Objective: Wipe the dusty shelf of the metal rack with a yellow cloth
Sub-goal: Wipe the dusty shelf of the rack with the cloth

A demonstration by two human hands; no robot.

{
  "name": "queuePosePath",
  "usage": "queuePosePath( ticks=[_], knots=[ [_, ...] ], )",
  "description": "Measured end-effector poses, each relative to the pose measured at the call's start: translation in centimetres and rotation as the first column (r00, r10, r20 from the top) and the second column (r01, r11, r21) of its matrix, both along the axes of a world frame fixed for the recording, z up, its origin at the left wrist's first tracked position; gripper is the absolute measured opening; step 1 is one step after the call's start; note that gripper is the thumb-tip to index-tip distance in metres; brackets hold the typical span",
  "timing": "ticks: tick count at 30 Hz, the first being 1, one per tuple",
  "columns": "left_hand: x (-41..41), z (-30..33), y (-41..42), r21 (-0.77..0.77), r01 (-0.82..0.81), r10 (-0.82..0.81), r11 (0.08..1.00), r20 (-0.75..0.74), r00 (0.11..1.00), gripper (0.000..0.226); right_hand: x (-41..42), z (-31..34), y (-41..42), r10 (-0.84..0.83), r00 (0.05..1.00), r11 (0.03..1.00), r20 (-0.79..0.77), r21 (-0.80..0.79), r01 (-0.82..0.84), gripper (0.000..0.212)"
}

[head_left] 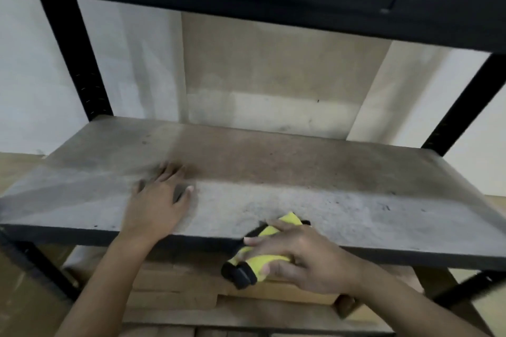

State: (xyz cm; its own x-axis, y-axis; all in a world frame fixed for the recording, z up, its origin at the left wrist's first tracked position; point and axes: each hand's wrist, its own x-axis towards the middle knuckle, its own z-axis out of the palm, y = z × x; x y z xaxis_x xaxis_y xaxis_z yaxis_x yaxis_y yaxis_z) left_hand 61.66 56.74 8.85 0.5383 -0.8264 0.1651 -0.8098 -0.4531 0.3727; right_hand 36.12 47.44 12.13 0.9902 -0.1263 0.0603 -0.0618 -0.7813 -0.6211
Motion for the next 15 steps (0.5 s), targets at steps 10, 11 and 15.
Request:
queuePosePath(
  ticks=[10,11,15],
  knots=[
    [-9.6,1.4,-6.3,-0.066,0.159,-0.159,0.985,0.004,0.987,0.05,-6.6,6.9,-15.7,-0.883,0.4,0.453,0.244,0.225,0.863,0.028],
    [-10.3,1.1,-6.9,-0.055,0.164,-0.163,0.985,0.009,0.987,0.05,-7.4,6.5,-18.1,-0.893,0.348,0.411,0.286,0.198,0.89,0.028],
    [-11.6,-0.5,-8.3,-0.022,0.113,-0.113,0.993,-0.007,0.994,0.062,-10.1,4.0,-25.3,-0.908,0.225,0.249,0.353,0.021,0.968,0.033]
  ],
)
